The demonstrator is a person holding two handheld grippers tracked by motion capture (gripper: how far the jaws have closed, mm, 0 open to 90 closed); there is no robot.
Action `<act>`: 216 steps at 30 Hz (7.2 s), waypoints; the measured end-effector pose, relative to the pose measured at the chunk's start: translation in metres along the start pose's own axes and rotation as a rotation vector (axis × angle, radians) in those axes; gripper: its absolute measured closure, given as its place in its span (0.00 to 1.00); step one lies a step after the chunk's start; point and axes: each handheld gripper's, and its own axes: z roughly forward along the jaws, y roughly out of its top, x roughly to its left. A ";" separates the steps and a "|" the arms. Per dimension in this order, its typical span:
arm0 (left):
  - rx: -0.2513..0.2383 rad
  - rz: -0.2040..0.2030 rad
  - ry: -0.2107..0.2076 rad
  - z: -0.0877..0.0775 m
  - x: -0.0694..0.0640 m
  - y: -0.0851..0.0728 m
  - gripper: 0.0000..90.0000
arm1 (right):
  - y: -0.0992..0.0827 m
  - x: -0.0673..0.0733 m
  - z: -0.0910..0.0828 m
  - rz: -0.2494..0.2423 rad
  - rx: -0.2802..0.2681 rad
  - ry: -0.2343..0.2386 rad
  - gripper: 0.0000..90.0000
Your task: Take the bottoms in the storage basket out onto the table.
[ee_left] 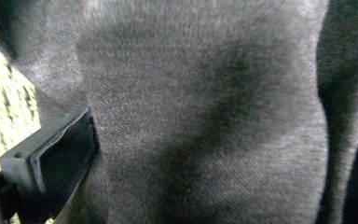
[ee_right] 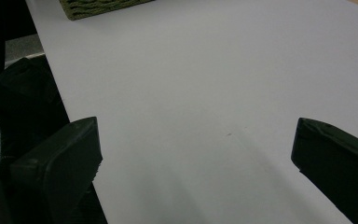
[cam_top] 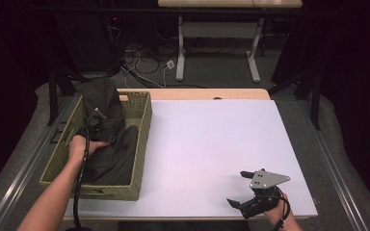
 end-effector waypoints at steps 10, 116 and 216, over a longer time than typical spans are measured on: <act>-0.059 0.136 -0.025 -0.010 -0.011 -0.001 0.63 | 0.000 0.000 0.000 -0.006 0.009 0.002 0.01; -0.420 0.669 -0.137 -0.144 -0.043 0.005 0.80 | -0.001 -0.002 0.000 0.005 0.004 -0.008 0.01; -0.510 0.984 -0.215 -0.248 -0.161 0.049 0.81 | -0.001 -0.004 -0.001 -0.001 -0.004 -0.014 0.01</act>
